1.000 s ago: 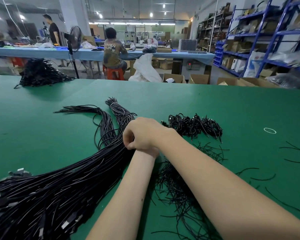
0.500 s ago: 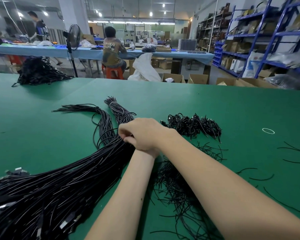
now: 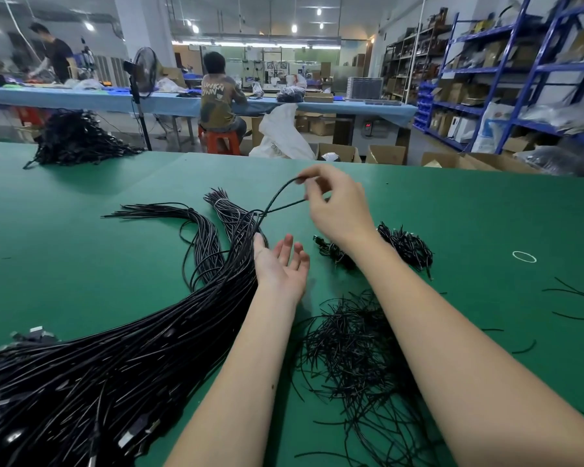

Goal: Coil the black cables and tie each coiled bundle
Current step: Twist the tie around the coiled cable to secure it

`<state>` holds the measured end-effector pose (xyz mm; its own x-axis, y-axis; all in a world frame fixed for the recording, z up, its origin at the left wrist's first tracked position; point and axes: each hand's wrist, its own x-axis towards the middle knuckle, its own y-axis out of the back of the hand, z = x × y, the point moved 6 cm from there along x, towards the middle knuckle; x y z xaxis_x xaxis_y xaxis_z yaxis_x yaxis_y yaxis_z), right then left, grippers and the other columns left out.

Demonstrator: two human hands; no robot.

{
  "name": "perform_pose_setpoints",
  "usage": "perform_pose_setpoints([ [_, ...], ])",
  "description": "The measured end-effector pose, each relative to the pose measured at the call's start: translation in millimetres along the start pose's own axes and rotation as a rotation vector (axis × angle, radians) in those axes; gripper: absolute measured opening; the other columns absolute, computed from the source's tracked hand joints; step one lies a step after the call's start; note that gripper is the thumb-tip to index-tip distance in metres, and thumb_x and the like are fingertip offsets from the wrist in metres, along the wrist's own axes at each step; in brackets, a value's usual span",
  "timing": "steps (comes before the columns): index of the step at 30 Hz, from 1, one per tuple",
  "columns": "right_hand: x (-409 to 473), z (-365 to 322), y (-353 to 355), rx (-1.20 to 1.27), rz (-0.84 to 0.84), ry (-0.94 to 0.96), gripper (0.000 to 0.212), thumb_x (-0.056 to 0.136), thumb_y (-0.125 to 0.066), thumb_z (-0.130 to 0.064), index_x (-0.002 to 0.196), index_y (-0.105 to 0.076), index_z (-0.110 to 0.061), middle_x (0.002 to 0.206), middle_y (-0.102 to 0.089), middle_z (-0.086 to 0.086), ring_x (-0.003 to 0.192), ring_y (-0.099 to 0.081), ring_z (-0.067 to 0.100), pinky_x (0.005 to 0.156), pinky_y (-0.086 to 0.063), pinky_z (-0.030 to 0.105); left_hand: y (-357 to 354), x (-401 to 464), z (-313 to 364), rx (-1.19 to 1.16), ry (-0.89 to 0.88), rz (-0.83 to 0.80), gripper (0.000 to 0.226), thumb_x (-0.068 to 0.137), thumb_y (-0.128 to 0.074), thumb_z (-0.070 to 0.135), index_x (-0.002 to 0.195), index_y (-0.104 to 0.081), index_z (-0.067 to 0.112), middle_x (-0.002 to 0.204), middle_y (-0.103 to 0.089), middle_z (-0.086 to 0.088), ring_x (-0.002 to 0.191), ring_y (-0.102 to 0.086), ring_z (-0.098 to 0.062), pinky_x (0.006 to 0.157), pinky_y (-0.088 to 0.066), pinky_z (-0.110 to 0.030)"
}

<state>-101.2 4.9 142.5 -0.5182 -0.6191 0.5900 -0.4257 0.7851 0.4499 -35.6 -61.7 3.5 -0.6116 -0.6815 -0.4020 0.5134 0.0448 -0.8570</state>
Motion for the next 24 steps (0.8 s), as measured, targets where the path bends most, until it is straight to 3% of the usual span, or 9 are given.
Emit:
perform_pose_setpoints([
  [2, 6.2, -0.5, 15.2, 0.105, 0.101, -0.07, 0.022, 0.101, -0.053, -0.016, 0.092, -0.067, -0.03, 0.08, -0.069, -0.006, 0.08, -0.066, 0.02, 0.073, -0.05, 0.031, 1.6, 0.0, 0.8, -0.033, 0.004, 0.01, 0.051, 0.098, -0.047, 0.055, 0.109, -0.054, 0.006, 0.094, -0.066, -0.005, 0.069, -0.058, -0.018, 0.057, -0.047, -0.026],
  [4, 12.6, -4.0, 32.9, 0.196, 0.191, -0.107, 0.023, 0.099, -0.055, -0.016, 0.086, -0.065, -0.033, 0.068, -0.065, -0.013, 0.077, -0.066, 0.023, 0.074, -0.054, 0.035, 1.8, -0.2, 0.8, -0.051, 0.008, 0.012, 0.044, 0.101, -0.046, 0.049, 0.109, -0.054, 0.006, 0.093, -0.067, -0.006, 0.069, -0.059, -0.019, 0.055, -0.047, -0.026],
  [6, 21.2, -11.9, 52.1, 0.2, 0.245, -0.085, 0.021, 0.097, -0.058, -0.018, 0.085, -0.068, -0.031, 0.058, -0.057, -0.022, 0.067, -0.058, 0.004, 0.07, -0.052, 0.032, 0.0, -2.4, -1.4, 0.0, 0.021, -0.001, 0.027, 0.103, -0.048, 0.032, 0.109, -0.053, 0.007, 0.091, -0.067, -0.005, 0.07, -0.059, -0.018, 0.053, -0.047, -0.025],
  [9, 31.9, -26.4, 82.5, 0.06, 0.308, -0.024, 0.017, 0.095, -0.06, -0.022, 0.083, -0.068, -0.03, 0.058, -0.058, -0.025, 0.06, -0.052, -0.008, 0.065, -0.043, 0.013, -5.2, -5.6, -8.8, 0.149, 0.11, -0.075, 0.012, 0.093, -0.056, 0.01, 0.104, -0.06, 0.006, 0.086, -0.065, -0.004, 0.065, -0.058, -0.014, 0.054, -0.048, -0.02],
  [13, 30.6, -26.7, 119.0, -0.204, 0.409, -0.03, 0.014, 0.093, -0.057, -0.03, 0.084, -0.068, -0.029, 0.072, -0.064, -0.017, 0.07, -0.059, 0.0, 0.062, -0.044, 0.012, -21.0, -19.9, -24.7, 0.422, 0.245, -0.284, 0.03, 0.074, -0.068, 0.0, 0.104, -0.065, 0.0, 0.088, -0.062, -0.008, 0.067, -0.06, -0.014, 0.057, -0.052, -0.018],
  [16, 15.7, -9.8, 130.6, -0.291, 0.344, -0.058, 0.014, 0.092, -0.058, -0.029, 0.088, -0.072, -0.027, 0.075, -0.067, -0.015, 0.074, -0.062, 0.003, 0.074, -0.053, 0.027, -30.1, -30.1, -31.2, 0.695, 0.261, -0.392, 0.027, 0.086, -0.071, 0.017, 0.108, -0.063, 0.004, 0.086, -0.07, -0.004, 0.067, -0.062, -0.013, 0.058, -0.054, -0.018],
  [20, -20.8, 16.4, 138.5, -0.191, 0.218, -0.031, 0.015, 0.092, -0.063, -0.027, 0.08, -0.072, -0.031, 0.067, -0.067, -0.006, 0.06, -0.053, 0.003, 0.077, -0.05, 0.029, -34.8, -42.0, -41.0, 1.205, 0.272, -0.542, 0.061, 0.089, -0.055, 0.063, 0.109, -0.067, 0.007, 0.082, -0.07, 0.003, 0.065, -0.06, -0.007, 0.057, -0.049, -0.015],
  [22, -39.9, 25.3, 144.5, -0.104, 0.177, -0.007, 0.017, 0.093, -0.065, -0.024, 0.08, -0.072, -0.032, 0.063, -0.064, -0.006, 0.056, -0.048, 0.003, 0.061, -0.044, 0.016, -36.6, -49.7, -50.0, 1.28, 0.325, -0.66, 0.072, 0.082, -0.05, 0.075, 0.106, -0.068, 0.009, 0.084, -0.069, 0.003, 0.065, -0.059, -0.007, 0.057, -0.047, -0.015],
  [24, -56.7, 32.4, 145.4, -0.068, 0.073, 0.013, 0.013, 0.094, -0.067, -0.024, 0.085, -0.073, -0.03, 0.054, -0.05, -0.011, 0.049, -0.039, 0.003, 0.05, -0.031, 0.011, -42.8, -55.0, -57.8, 1.188, 0.323, -0.749, 0.077, 0.082, -0.046, 0.076, 0.112, -0.067, 0.009, 0.096, -0.072, -0.001, 0.076, -0.065, -0.01, 0.065, -0.052, -0.018],
])
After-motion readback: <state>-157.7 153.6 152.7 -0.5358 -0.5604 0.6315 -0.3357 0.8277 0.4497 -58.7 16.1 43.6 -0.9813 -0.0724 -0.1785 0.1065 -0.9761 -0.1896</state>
